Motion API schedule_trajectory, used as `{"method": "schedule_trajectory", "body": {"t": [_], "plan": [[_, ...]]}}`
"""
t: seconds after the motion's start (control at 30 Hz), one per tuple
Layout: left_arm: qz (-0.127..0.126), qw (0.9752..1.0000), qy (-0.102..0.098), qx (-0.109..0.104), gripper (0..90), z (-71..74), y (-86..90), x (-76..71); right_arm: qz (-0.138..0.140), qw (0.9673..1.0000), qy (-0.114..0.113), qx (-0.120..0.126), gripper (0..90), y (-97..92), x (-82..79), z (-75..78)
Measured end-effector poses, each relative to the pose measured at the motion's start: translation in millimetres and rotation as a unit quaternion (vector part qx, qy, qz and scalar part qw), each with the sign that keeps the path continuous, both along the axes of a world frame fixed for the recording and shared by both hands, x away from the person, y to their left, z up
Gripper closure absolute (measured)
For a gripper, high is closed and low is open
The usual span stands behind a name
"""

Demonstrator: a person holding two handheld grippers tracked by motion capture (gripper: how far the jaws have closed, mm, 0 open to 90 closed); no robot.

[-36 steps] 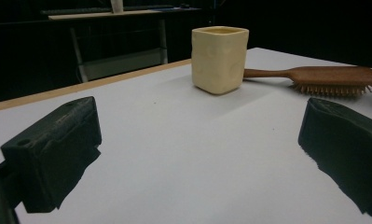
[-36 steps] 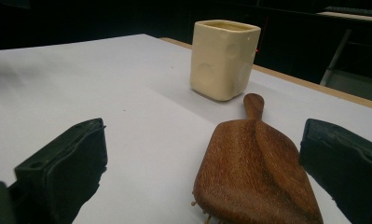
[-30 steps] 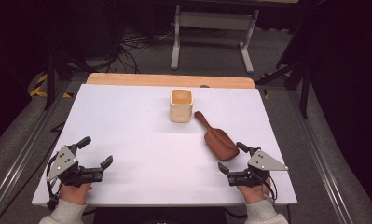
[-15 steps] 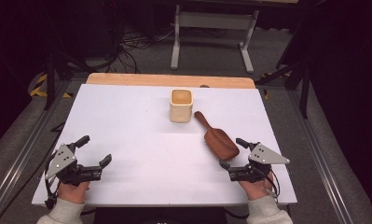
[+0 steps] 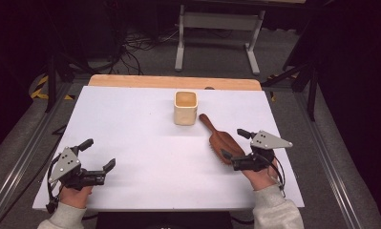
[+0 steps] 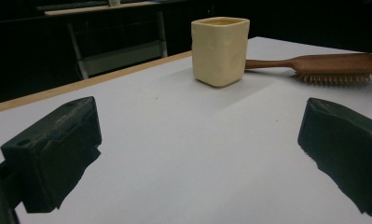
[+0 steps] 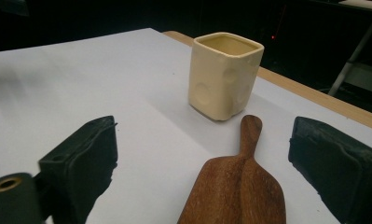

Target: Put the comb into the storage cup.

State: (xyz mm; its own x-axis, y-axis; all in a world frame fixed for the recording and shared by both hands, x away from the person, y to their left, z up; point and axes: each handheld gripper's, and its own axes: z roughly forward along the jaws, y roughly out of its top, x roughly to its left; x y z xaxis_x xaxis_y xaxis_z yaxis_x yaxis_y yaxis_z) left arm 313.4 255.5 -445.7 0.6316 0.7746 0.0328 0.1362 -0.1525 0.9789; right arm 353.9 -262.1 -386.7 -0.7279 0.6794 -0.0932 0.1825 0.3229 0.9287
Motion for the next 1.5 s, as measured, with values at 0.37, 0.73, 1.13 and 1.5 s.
{"method": "schedule_trajectory", "body": {"t": [0.37, 0.73, 1.13, 1.5], "plan": [[-0.001, 1.0, 0.0, 0.001, 0.4, -0.4, -0.4, 1.1, 0.018, 0.9978, 0.045, -0.045, 36.1, 8.5, 32.6, 16.7], [-0.001, 1.0, -0.001, 0.001, 0.4, -0.6, 0.0, 1.1, 0.039, 0.9885, 0.092, -0.113, 89.5, 27.5, 61.9, 25.6], [0.0, 1.0, -0.002, 0.002, 0.4, -0.6, 0.8, 1.6, 0.053, 0.9753, 0.123, -0.175, 89.8, 45.1, 94.9, 29.0], [0.0, 1.0, -0.001, 0.002, 0.4, -0.4, 2.6, 1.6, 0.04, 0.9679, 0.146, -0.201, 89.8, 52.4, 122.9, 21.6]]}}
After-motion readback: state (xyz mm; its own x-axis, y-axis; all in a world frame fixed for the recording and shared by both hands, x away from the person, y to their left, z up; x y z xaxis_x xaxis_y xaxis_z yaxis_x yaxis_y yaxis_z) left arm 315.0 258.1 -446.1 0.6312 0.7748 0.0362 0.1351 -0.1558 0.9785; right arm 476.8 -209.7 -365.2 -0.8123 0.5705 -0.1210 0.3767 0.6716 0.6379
